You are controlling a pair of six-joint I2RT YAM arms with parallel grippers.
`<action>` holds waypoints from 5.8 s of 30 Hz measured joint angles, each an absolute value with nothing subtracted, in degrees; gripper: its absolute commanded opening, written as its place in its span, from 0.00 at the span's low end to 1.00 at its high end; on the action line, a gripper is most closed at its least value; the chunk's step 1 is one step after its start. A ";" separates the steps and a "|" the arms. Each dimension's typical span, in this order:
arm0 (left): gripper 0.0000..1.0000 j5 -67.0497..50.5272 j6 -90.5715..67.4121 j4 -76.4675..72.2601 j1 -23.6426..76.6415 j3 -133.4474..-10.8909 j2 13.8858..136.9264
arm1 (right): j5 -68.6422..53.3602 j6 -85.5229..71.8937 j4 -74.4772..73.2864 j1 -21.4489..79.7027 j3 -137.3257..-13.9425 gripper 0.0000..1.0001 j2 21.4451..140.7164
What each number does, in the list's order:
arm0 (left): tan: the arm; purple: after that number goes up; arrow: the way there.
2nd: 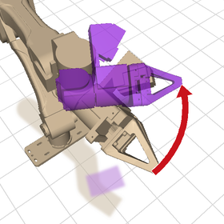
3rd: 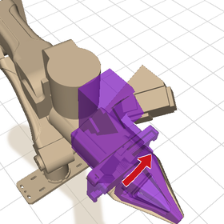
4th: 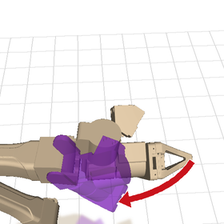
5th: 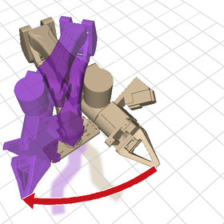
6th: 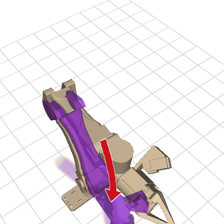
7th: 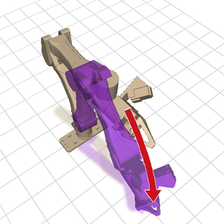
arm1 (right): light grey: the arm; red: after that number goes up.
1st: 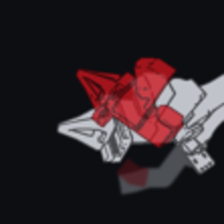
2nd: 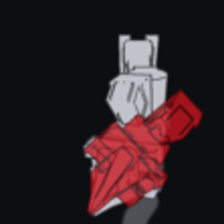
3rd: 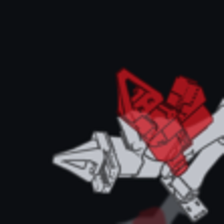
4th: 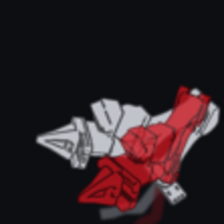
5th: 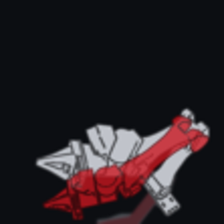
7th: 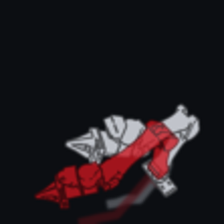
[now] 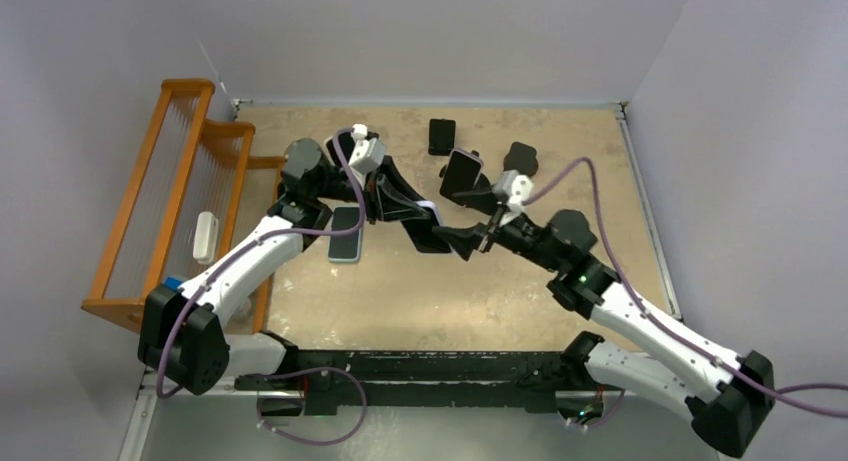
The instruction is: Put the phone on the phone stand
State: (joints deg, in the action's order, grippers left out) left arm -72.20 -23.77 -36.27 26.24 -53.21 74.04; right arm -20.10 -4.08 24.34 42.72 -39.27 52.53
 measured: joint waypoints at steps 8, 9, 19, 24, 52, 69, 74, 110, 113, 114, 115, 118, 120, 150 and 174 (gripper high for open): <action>0.00 -74.89 -9.41 -13.93 22.92 -65.69 76.31 | -4.60 -4.10 32.60 42.70 -36.14 0.81 38.96; 0.00 -75.26 -7.92 -11.77 22.33 -68.23 77.49 | -3.22 -4.12 33.61 42.70 -36.14 0.81 38.48; 0.00 -78.52 9.26 14.22 19.11 -107.33 99.98 | 0.89 -5.87 39.59 42.30 -34.33 0.81 41.01; 0.00 -79.57 10.11 16.99 16.38 -125.32 115.11 | 0.47 -6.28 39.81 42.24 -34.28 0.81 42.02; 0.00 -72.23 2.28 -17.06 14.31 -136.29 151.24 | -7.75 -8.29 39.35 40.69 -43.48 0.79 63.99; 0.00 -76.20 4.23 -15.33 14.63 -137.43 153.23 | -13.56 -11.05 40.69 36.53 -43.81 0.78 67.11; 0.00 -78.06 5.76 -13.54 14.81 -137.47 153.23 | -14.83 -11.77 41.06 35.55 -43.81 0.78 67.11; 0.00 -69.01 15.25 7.68 17.43 -137.03 142.52 | -17.63 -13.76 41.47 33.71 -42.72 0.78 64.49; 0.00 -66.76 15.22 8.43 18.26 -140.00 144.64 | -17.63 -13.89 41.47 33.69 -42.72 0.78 64.49; 0.00 -66.41 15.20 8.49 18.48 -140.77 145.34 | -17.63 -13.89 41.47 33.69 -42.72 0.78 64.49; 0.00 -66.15 15.16 8.49 18.59 -141.12 145.75 | -17.63 -13.89 41.47 33.69 -42.72 0.78 64.53; 0.00 -65.84 15.03 8.56 18.70 -141.25 146.52 | -17.63 -13.89 41.56 33.67 -42.72 0.77 64.95; 0.00 -65.82 15.00 8.73 18.70 -141.25 146.87 | -17.72 -13.89 41.54 33.67 -42.72 0.77 65.65; 0.12 -68.55 9.56 5.10 17.26 -139.83 151.09 | -19.22 -13.93 42.35 32.64 -42.72 0.77 67.11; 0.62 -62.65 9.89 2.04 17.37 -136.11 153.97 | -20.73 -14.41 44.10 31.42 -41.65 0.77 67.13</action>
State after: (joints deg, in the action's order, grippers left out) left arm -62.65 9.89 2.04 17.37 -136.11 153.97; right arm -20.73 -14.41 44.10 31.42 -41.65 67.13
